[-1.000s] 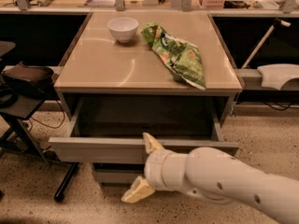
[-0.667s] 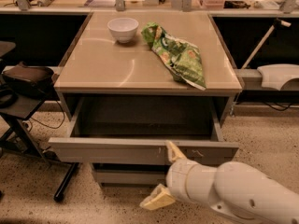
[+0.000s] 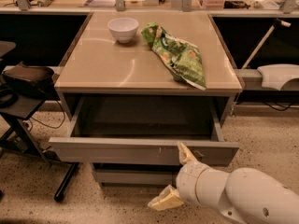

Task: Close top drawer

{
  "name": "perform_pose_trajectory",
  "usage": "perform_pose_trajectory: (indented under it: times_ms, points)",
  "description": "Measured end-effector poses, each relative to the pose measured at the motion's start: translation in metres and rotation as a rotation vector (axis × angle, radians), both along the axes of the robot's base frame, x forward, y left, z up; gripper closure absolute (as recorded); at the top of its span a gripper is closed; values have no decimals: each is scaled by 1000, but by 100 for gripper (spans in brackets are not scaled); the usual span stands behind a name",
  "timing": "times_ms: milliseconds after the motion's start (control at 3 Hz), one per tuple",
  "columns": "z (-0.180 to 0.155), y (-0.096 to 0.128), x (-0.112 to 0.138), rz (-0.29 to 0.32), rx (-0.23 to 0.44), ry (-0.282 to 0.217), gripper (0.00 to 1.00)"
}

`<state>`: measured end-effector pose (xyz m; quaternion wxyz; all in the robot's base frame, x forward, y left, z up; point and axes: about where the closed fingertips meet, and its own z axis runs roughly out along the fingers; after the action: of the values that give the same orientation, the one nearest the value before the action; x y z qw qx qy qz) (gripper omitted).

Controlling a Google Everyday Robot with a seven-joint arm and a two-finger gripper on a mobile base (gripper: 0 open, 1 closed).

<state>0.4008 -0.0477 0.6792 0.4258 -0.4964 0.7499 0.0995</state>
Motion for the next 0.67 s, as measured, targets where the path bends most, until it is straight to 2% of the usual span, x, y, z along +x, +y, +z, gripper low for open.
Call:
perform_pose_trajectory:
  times_ms: [667]
  points:
    - [-27,-42,-41,-146,14,150,0]
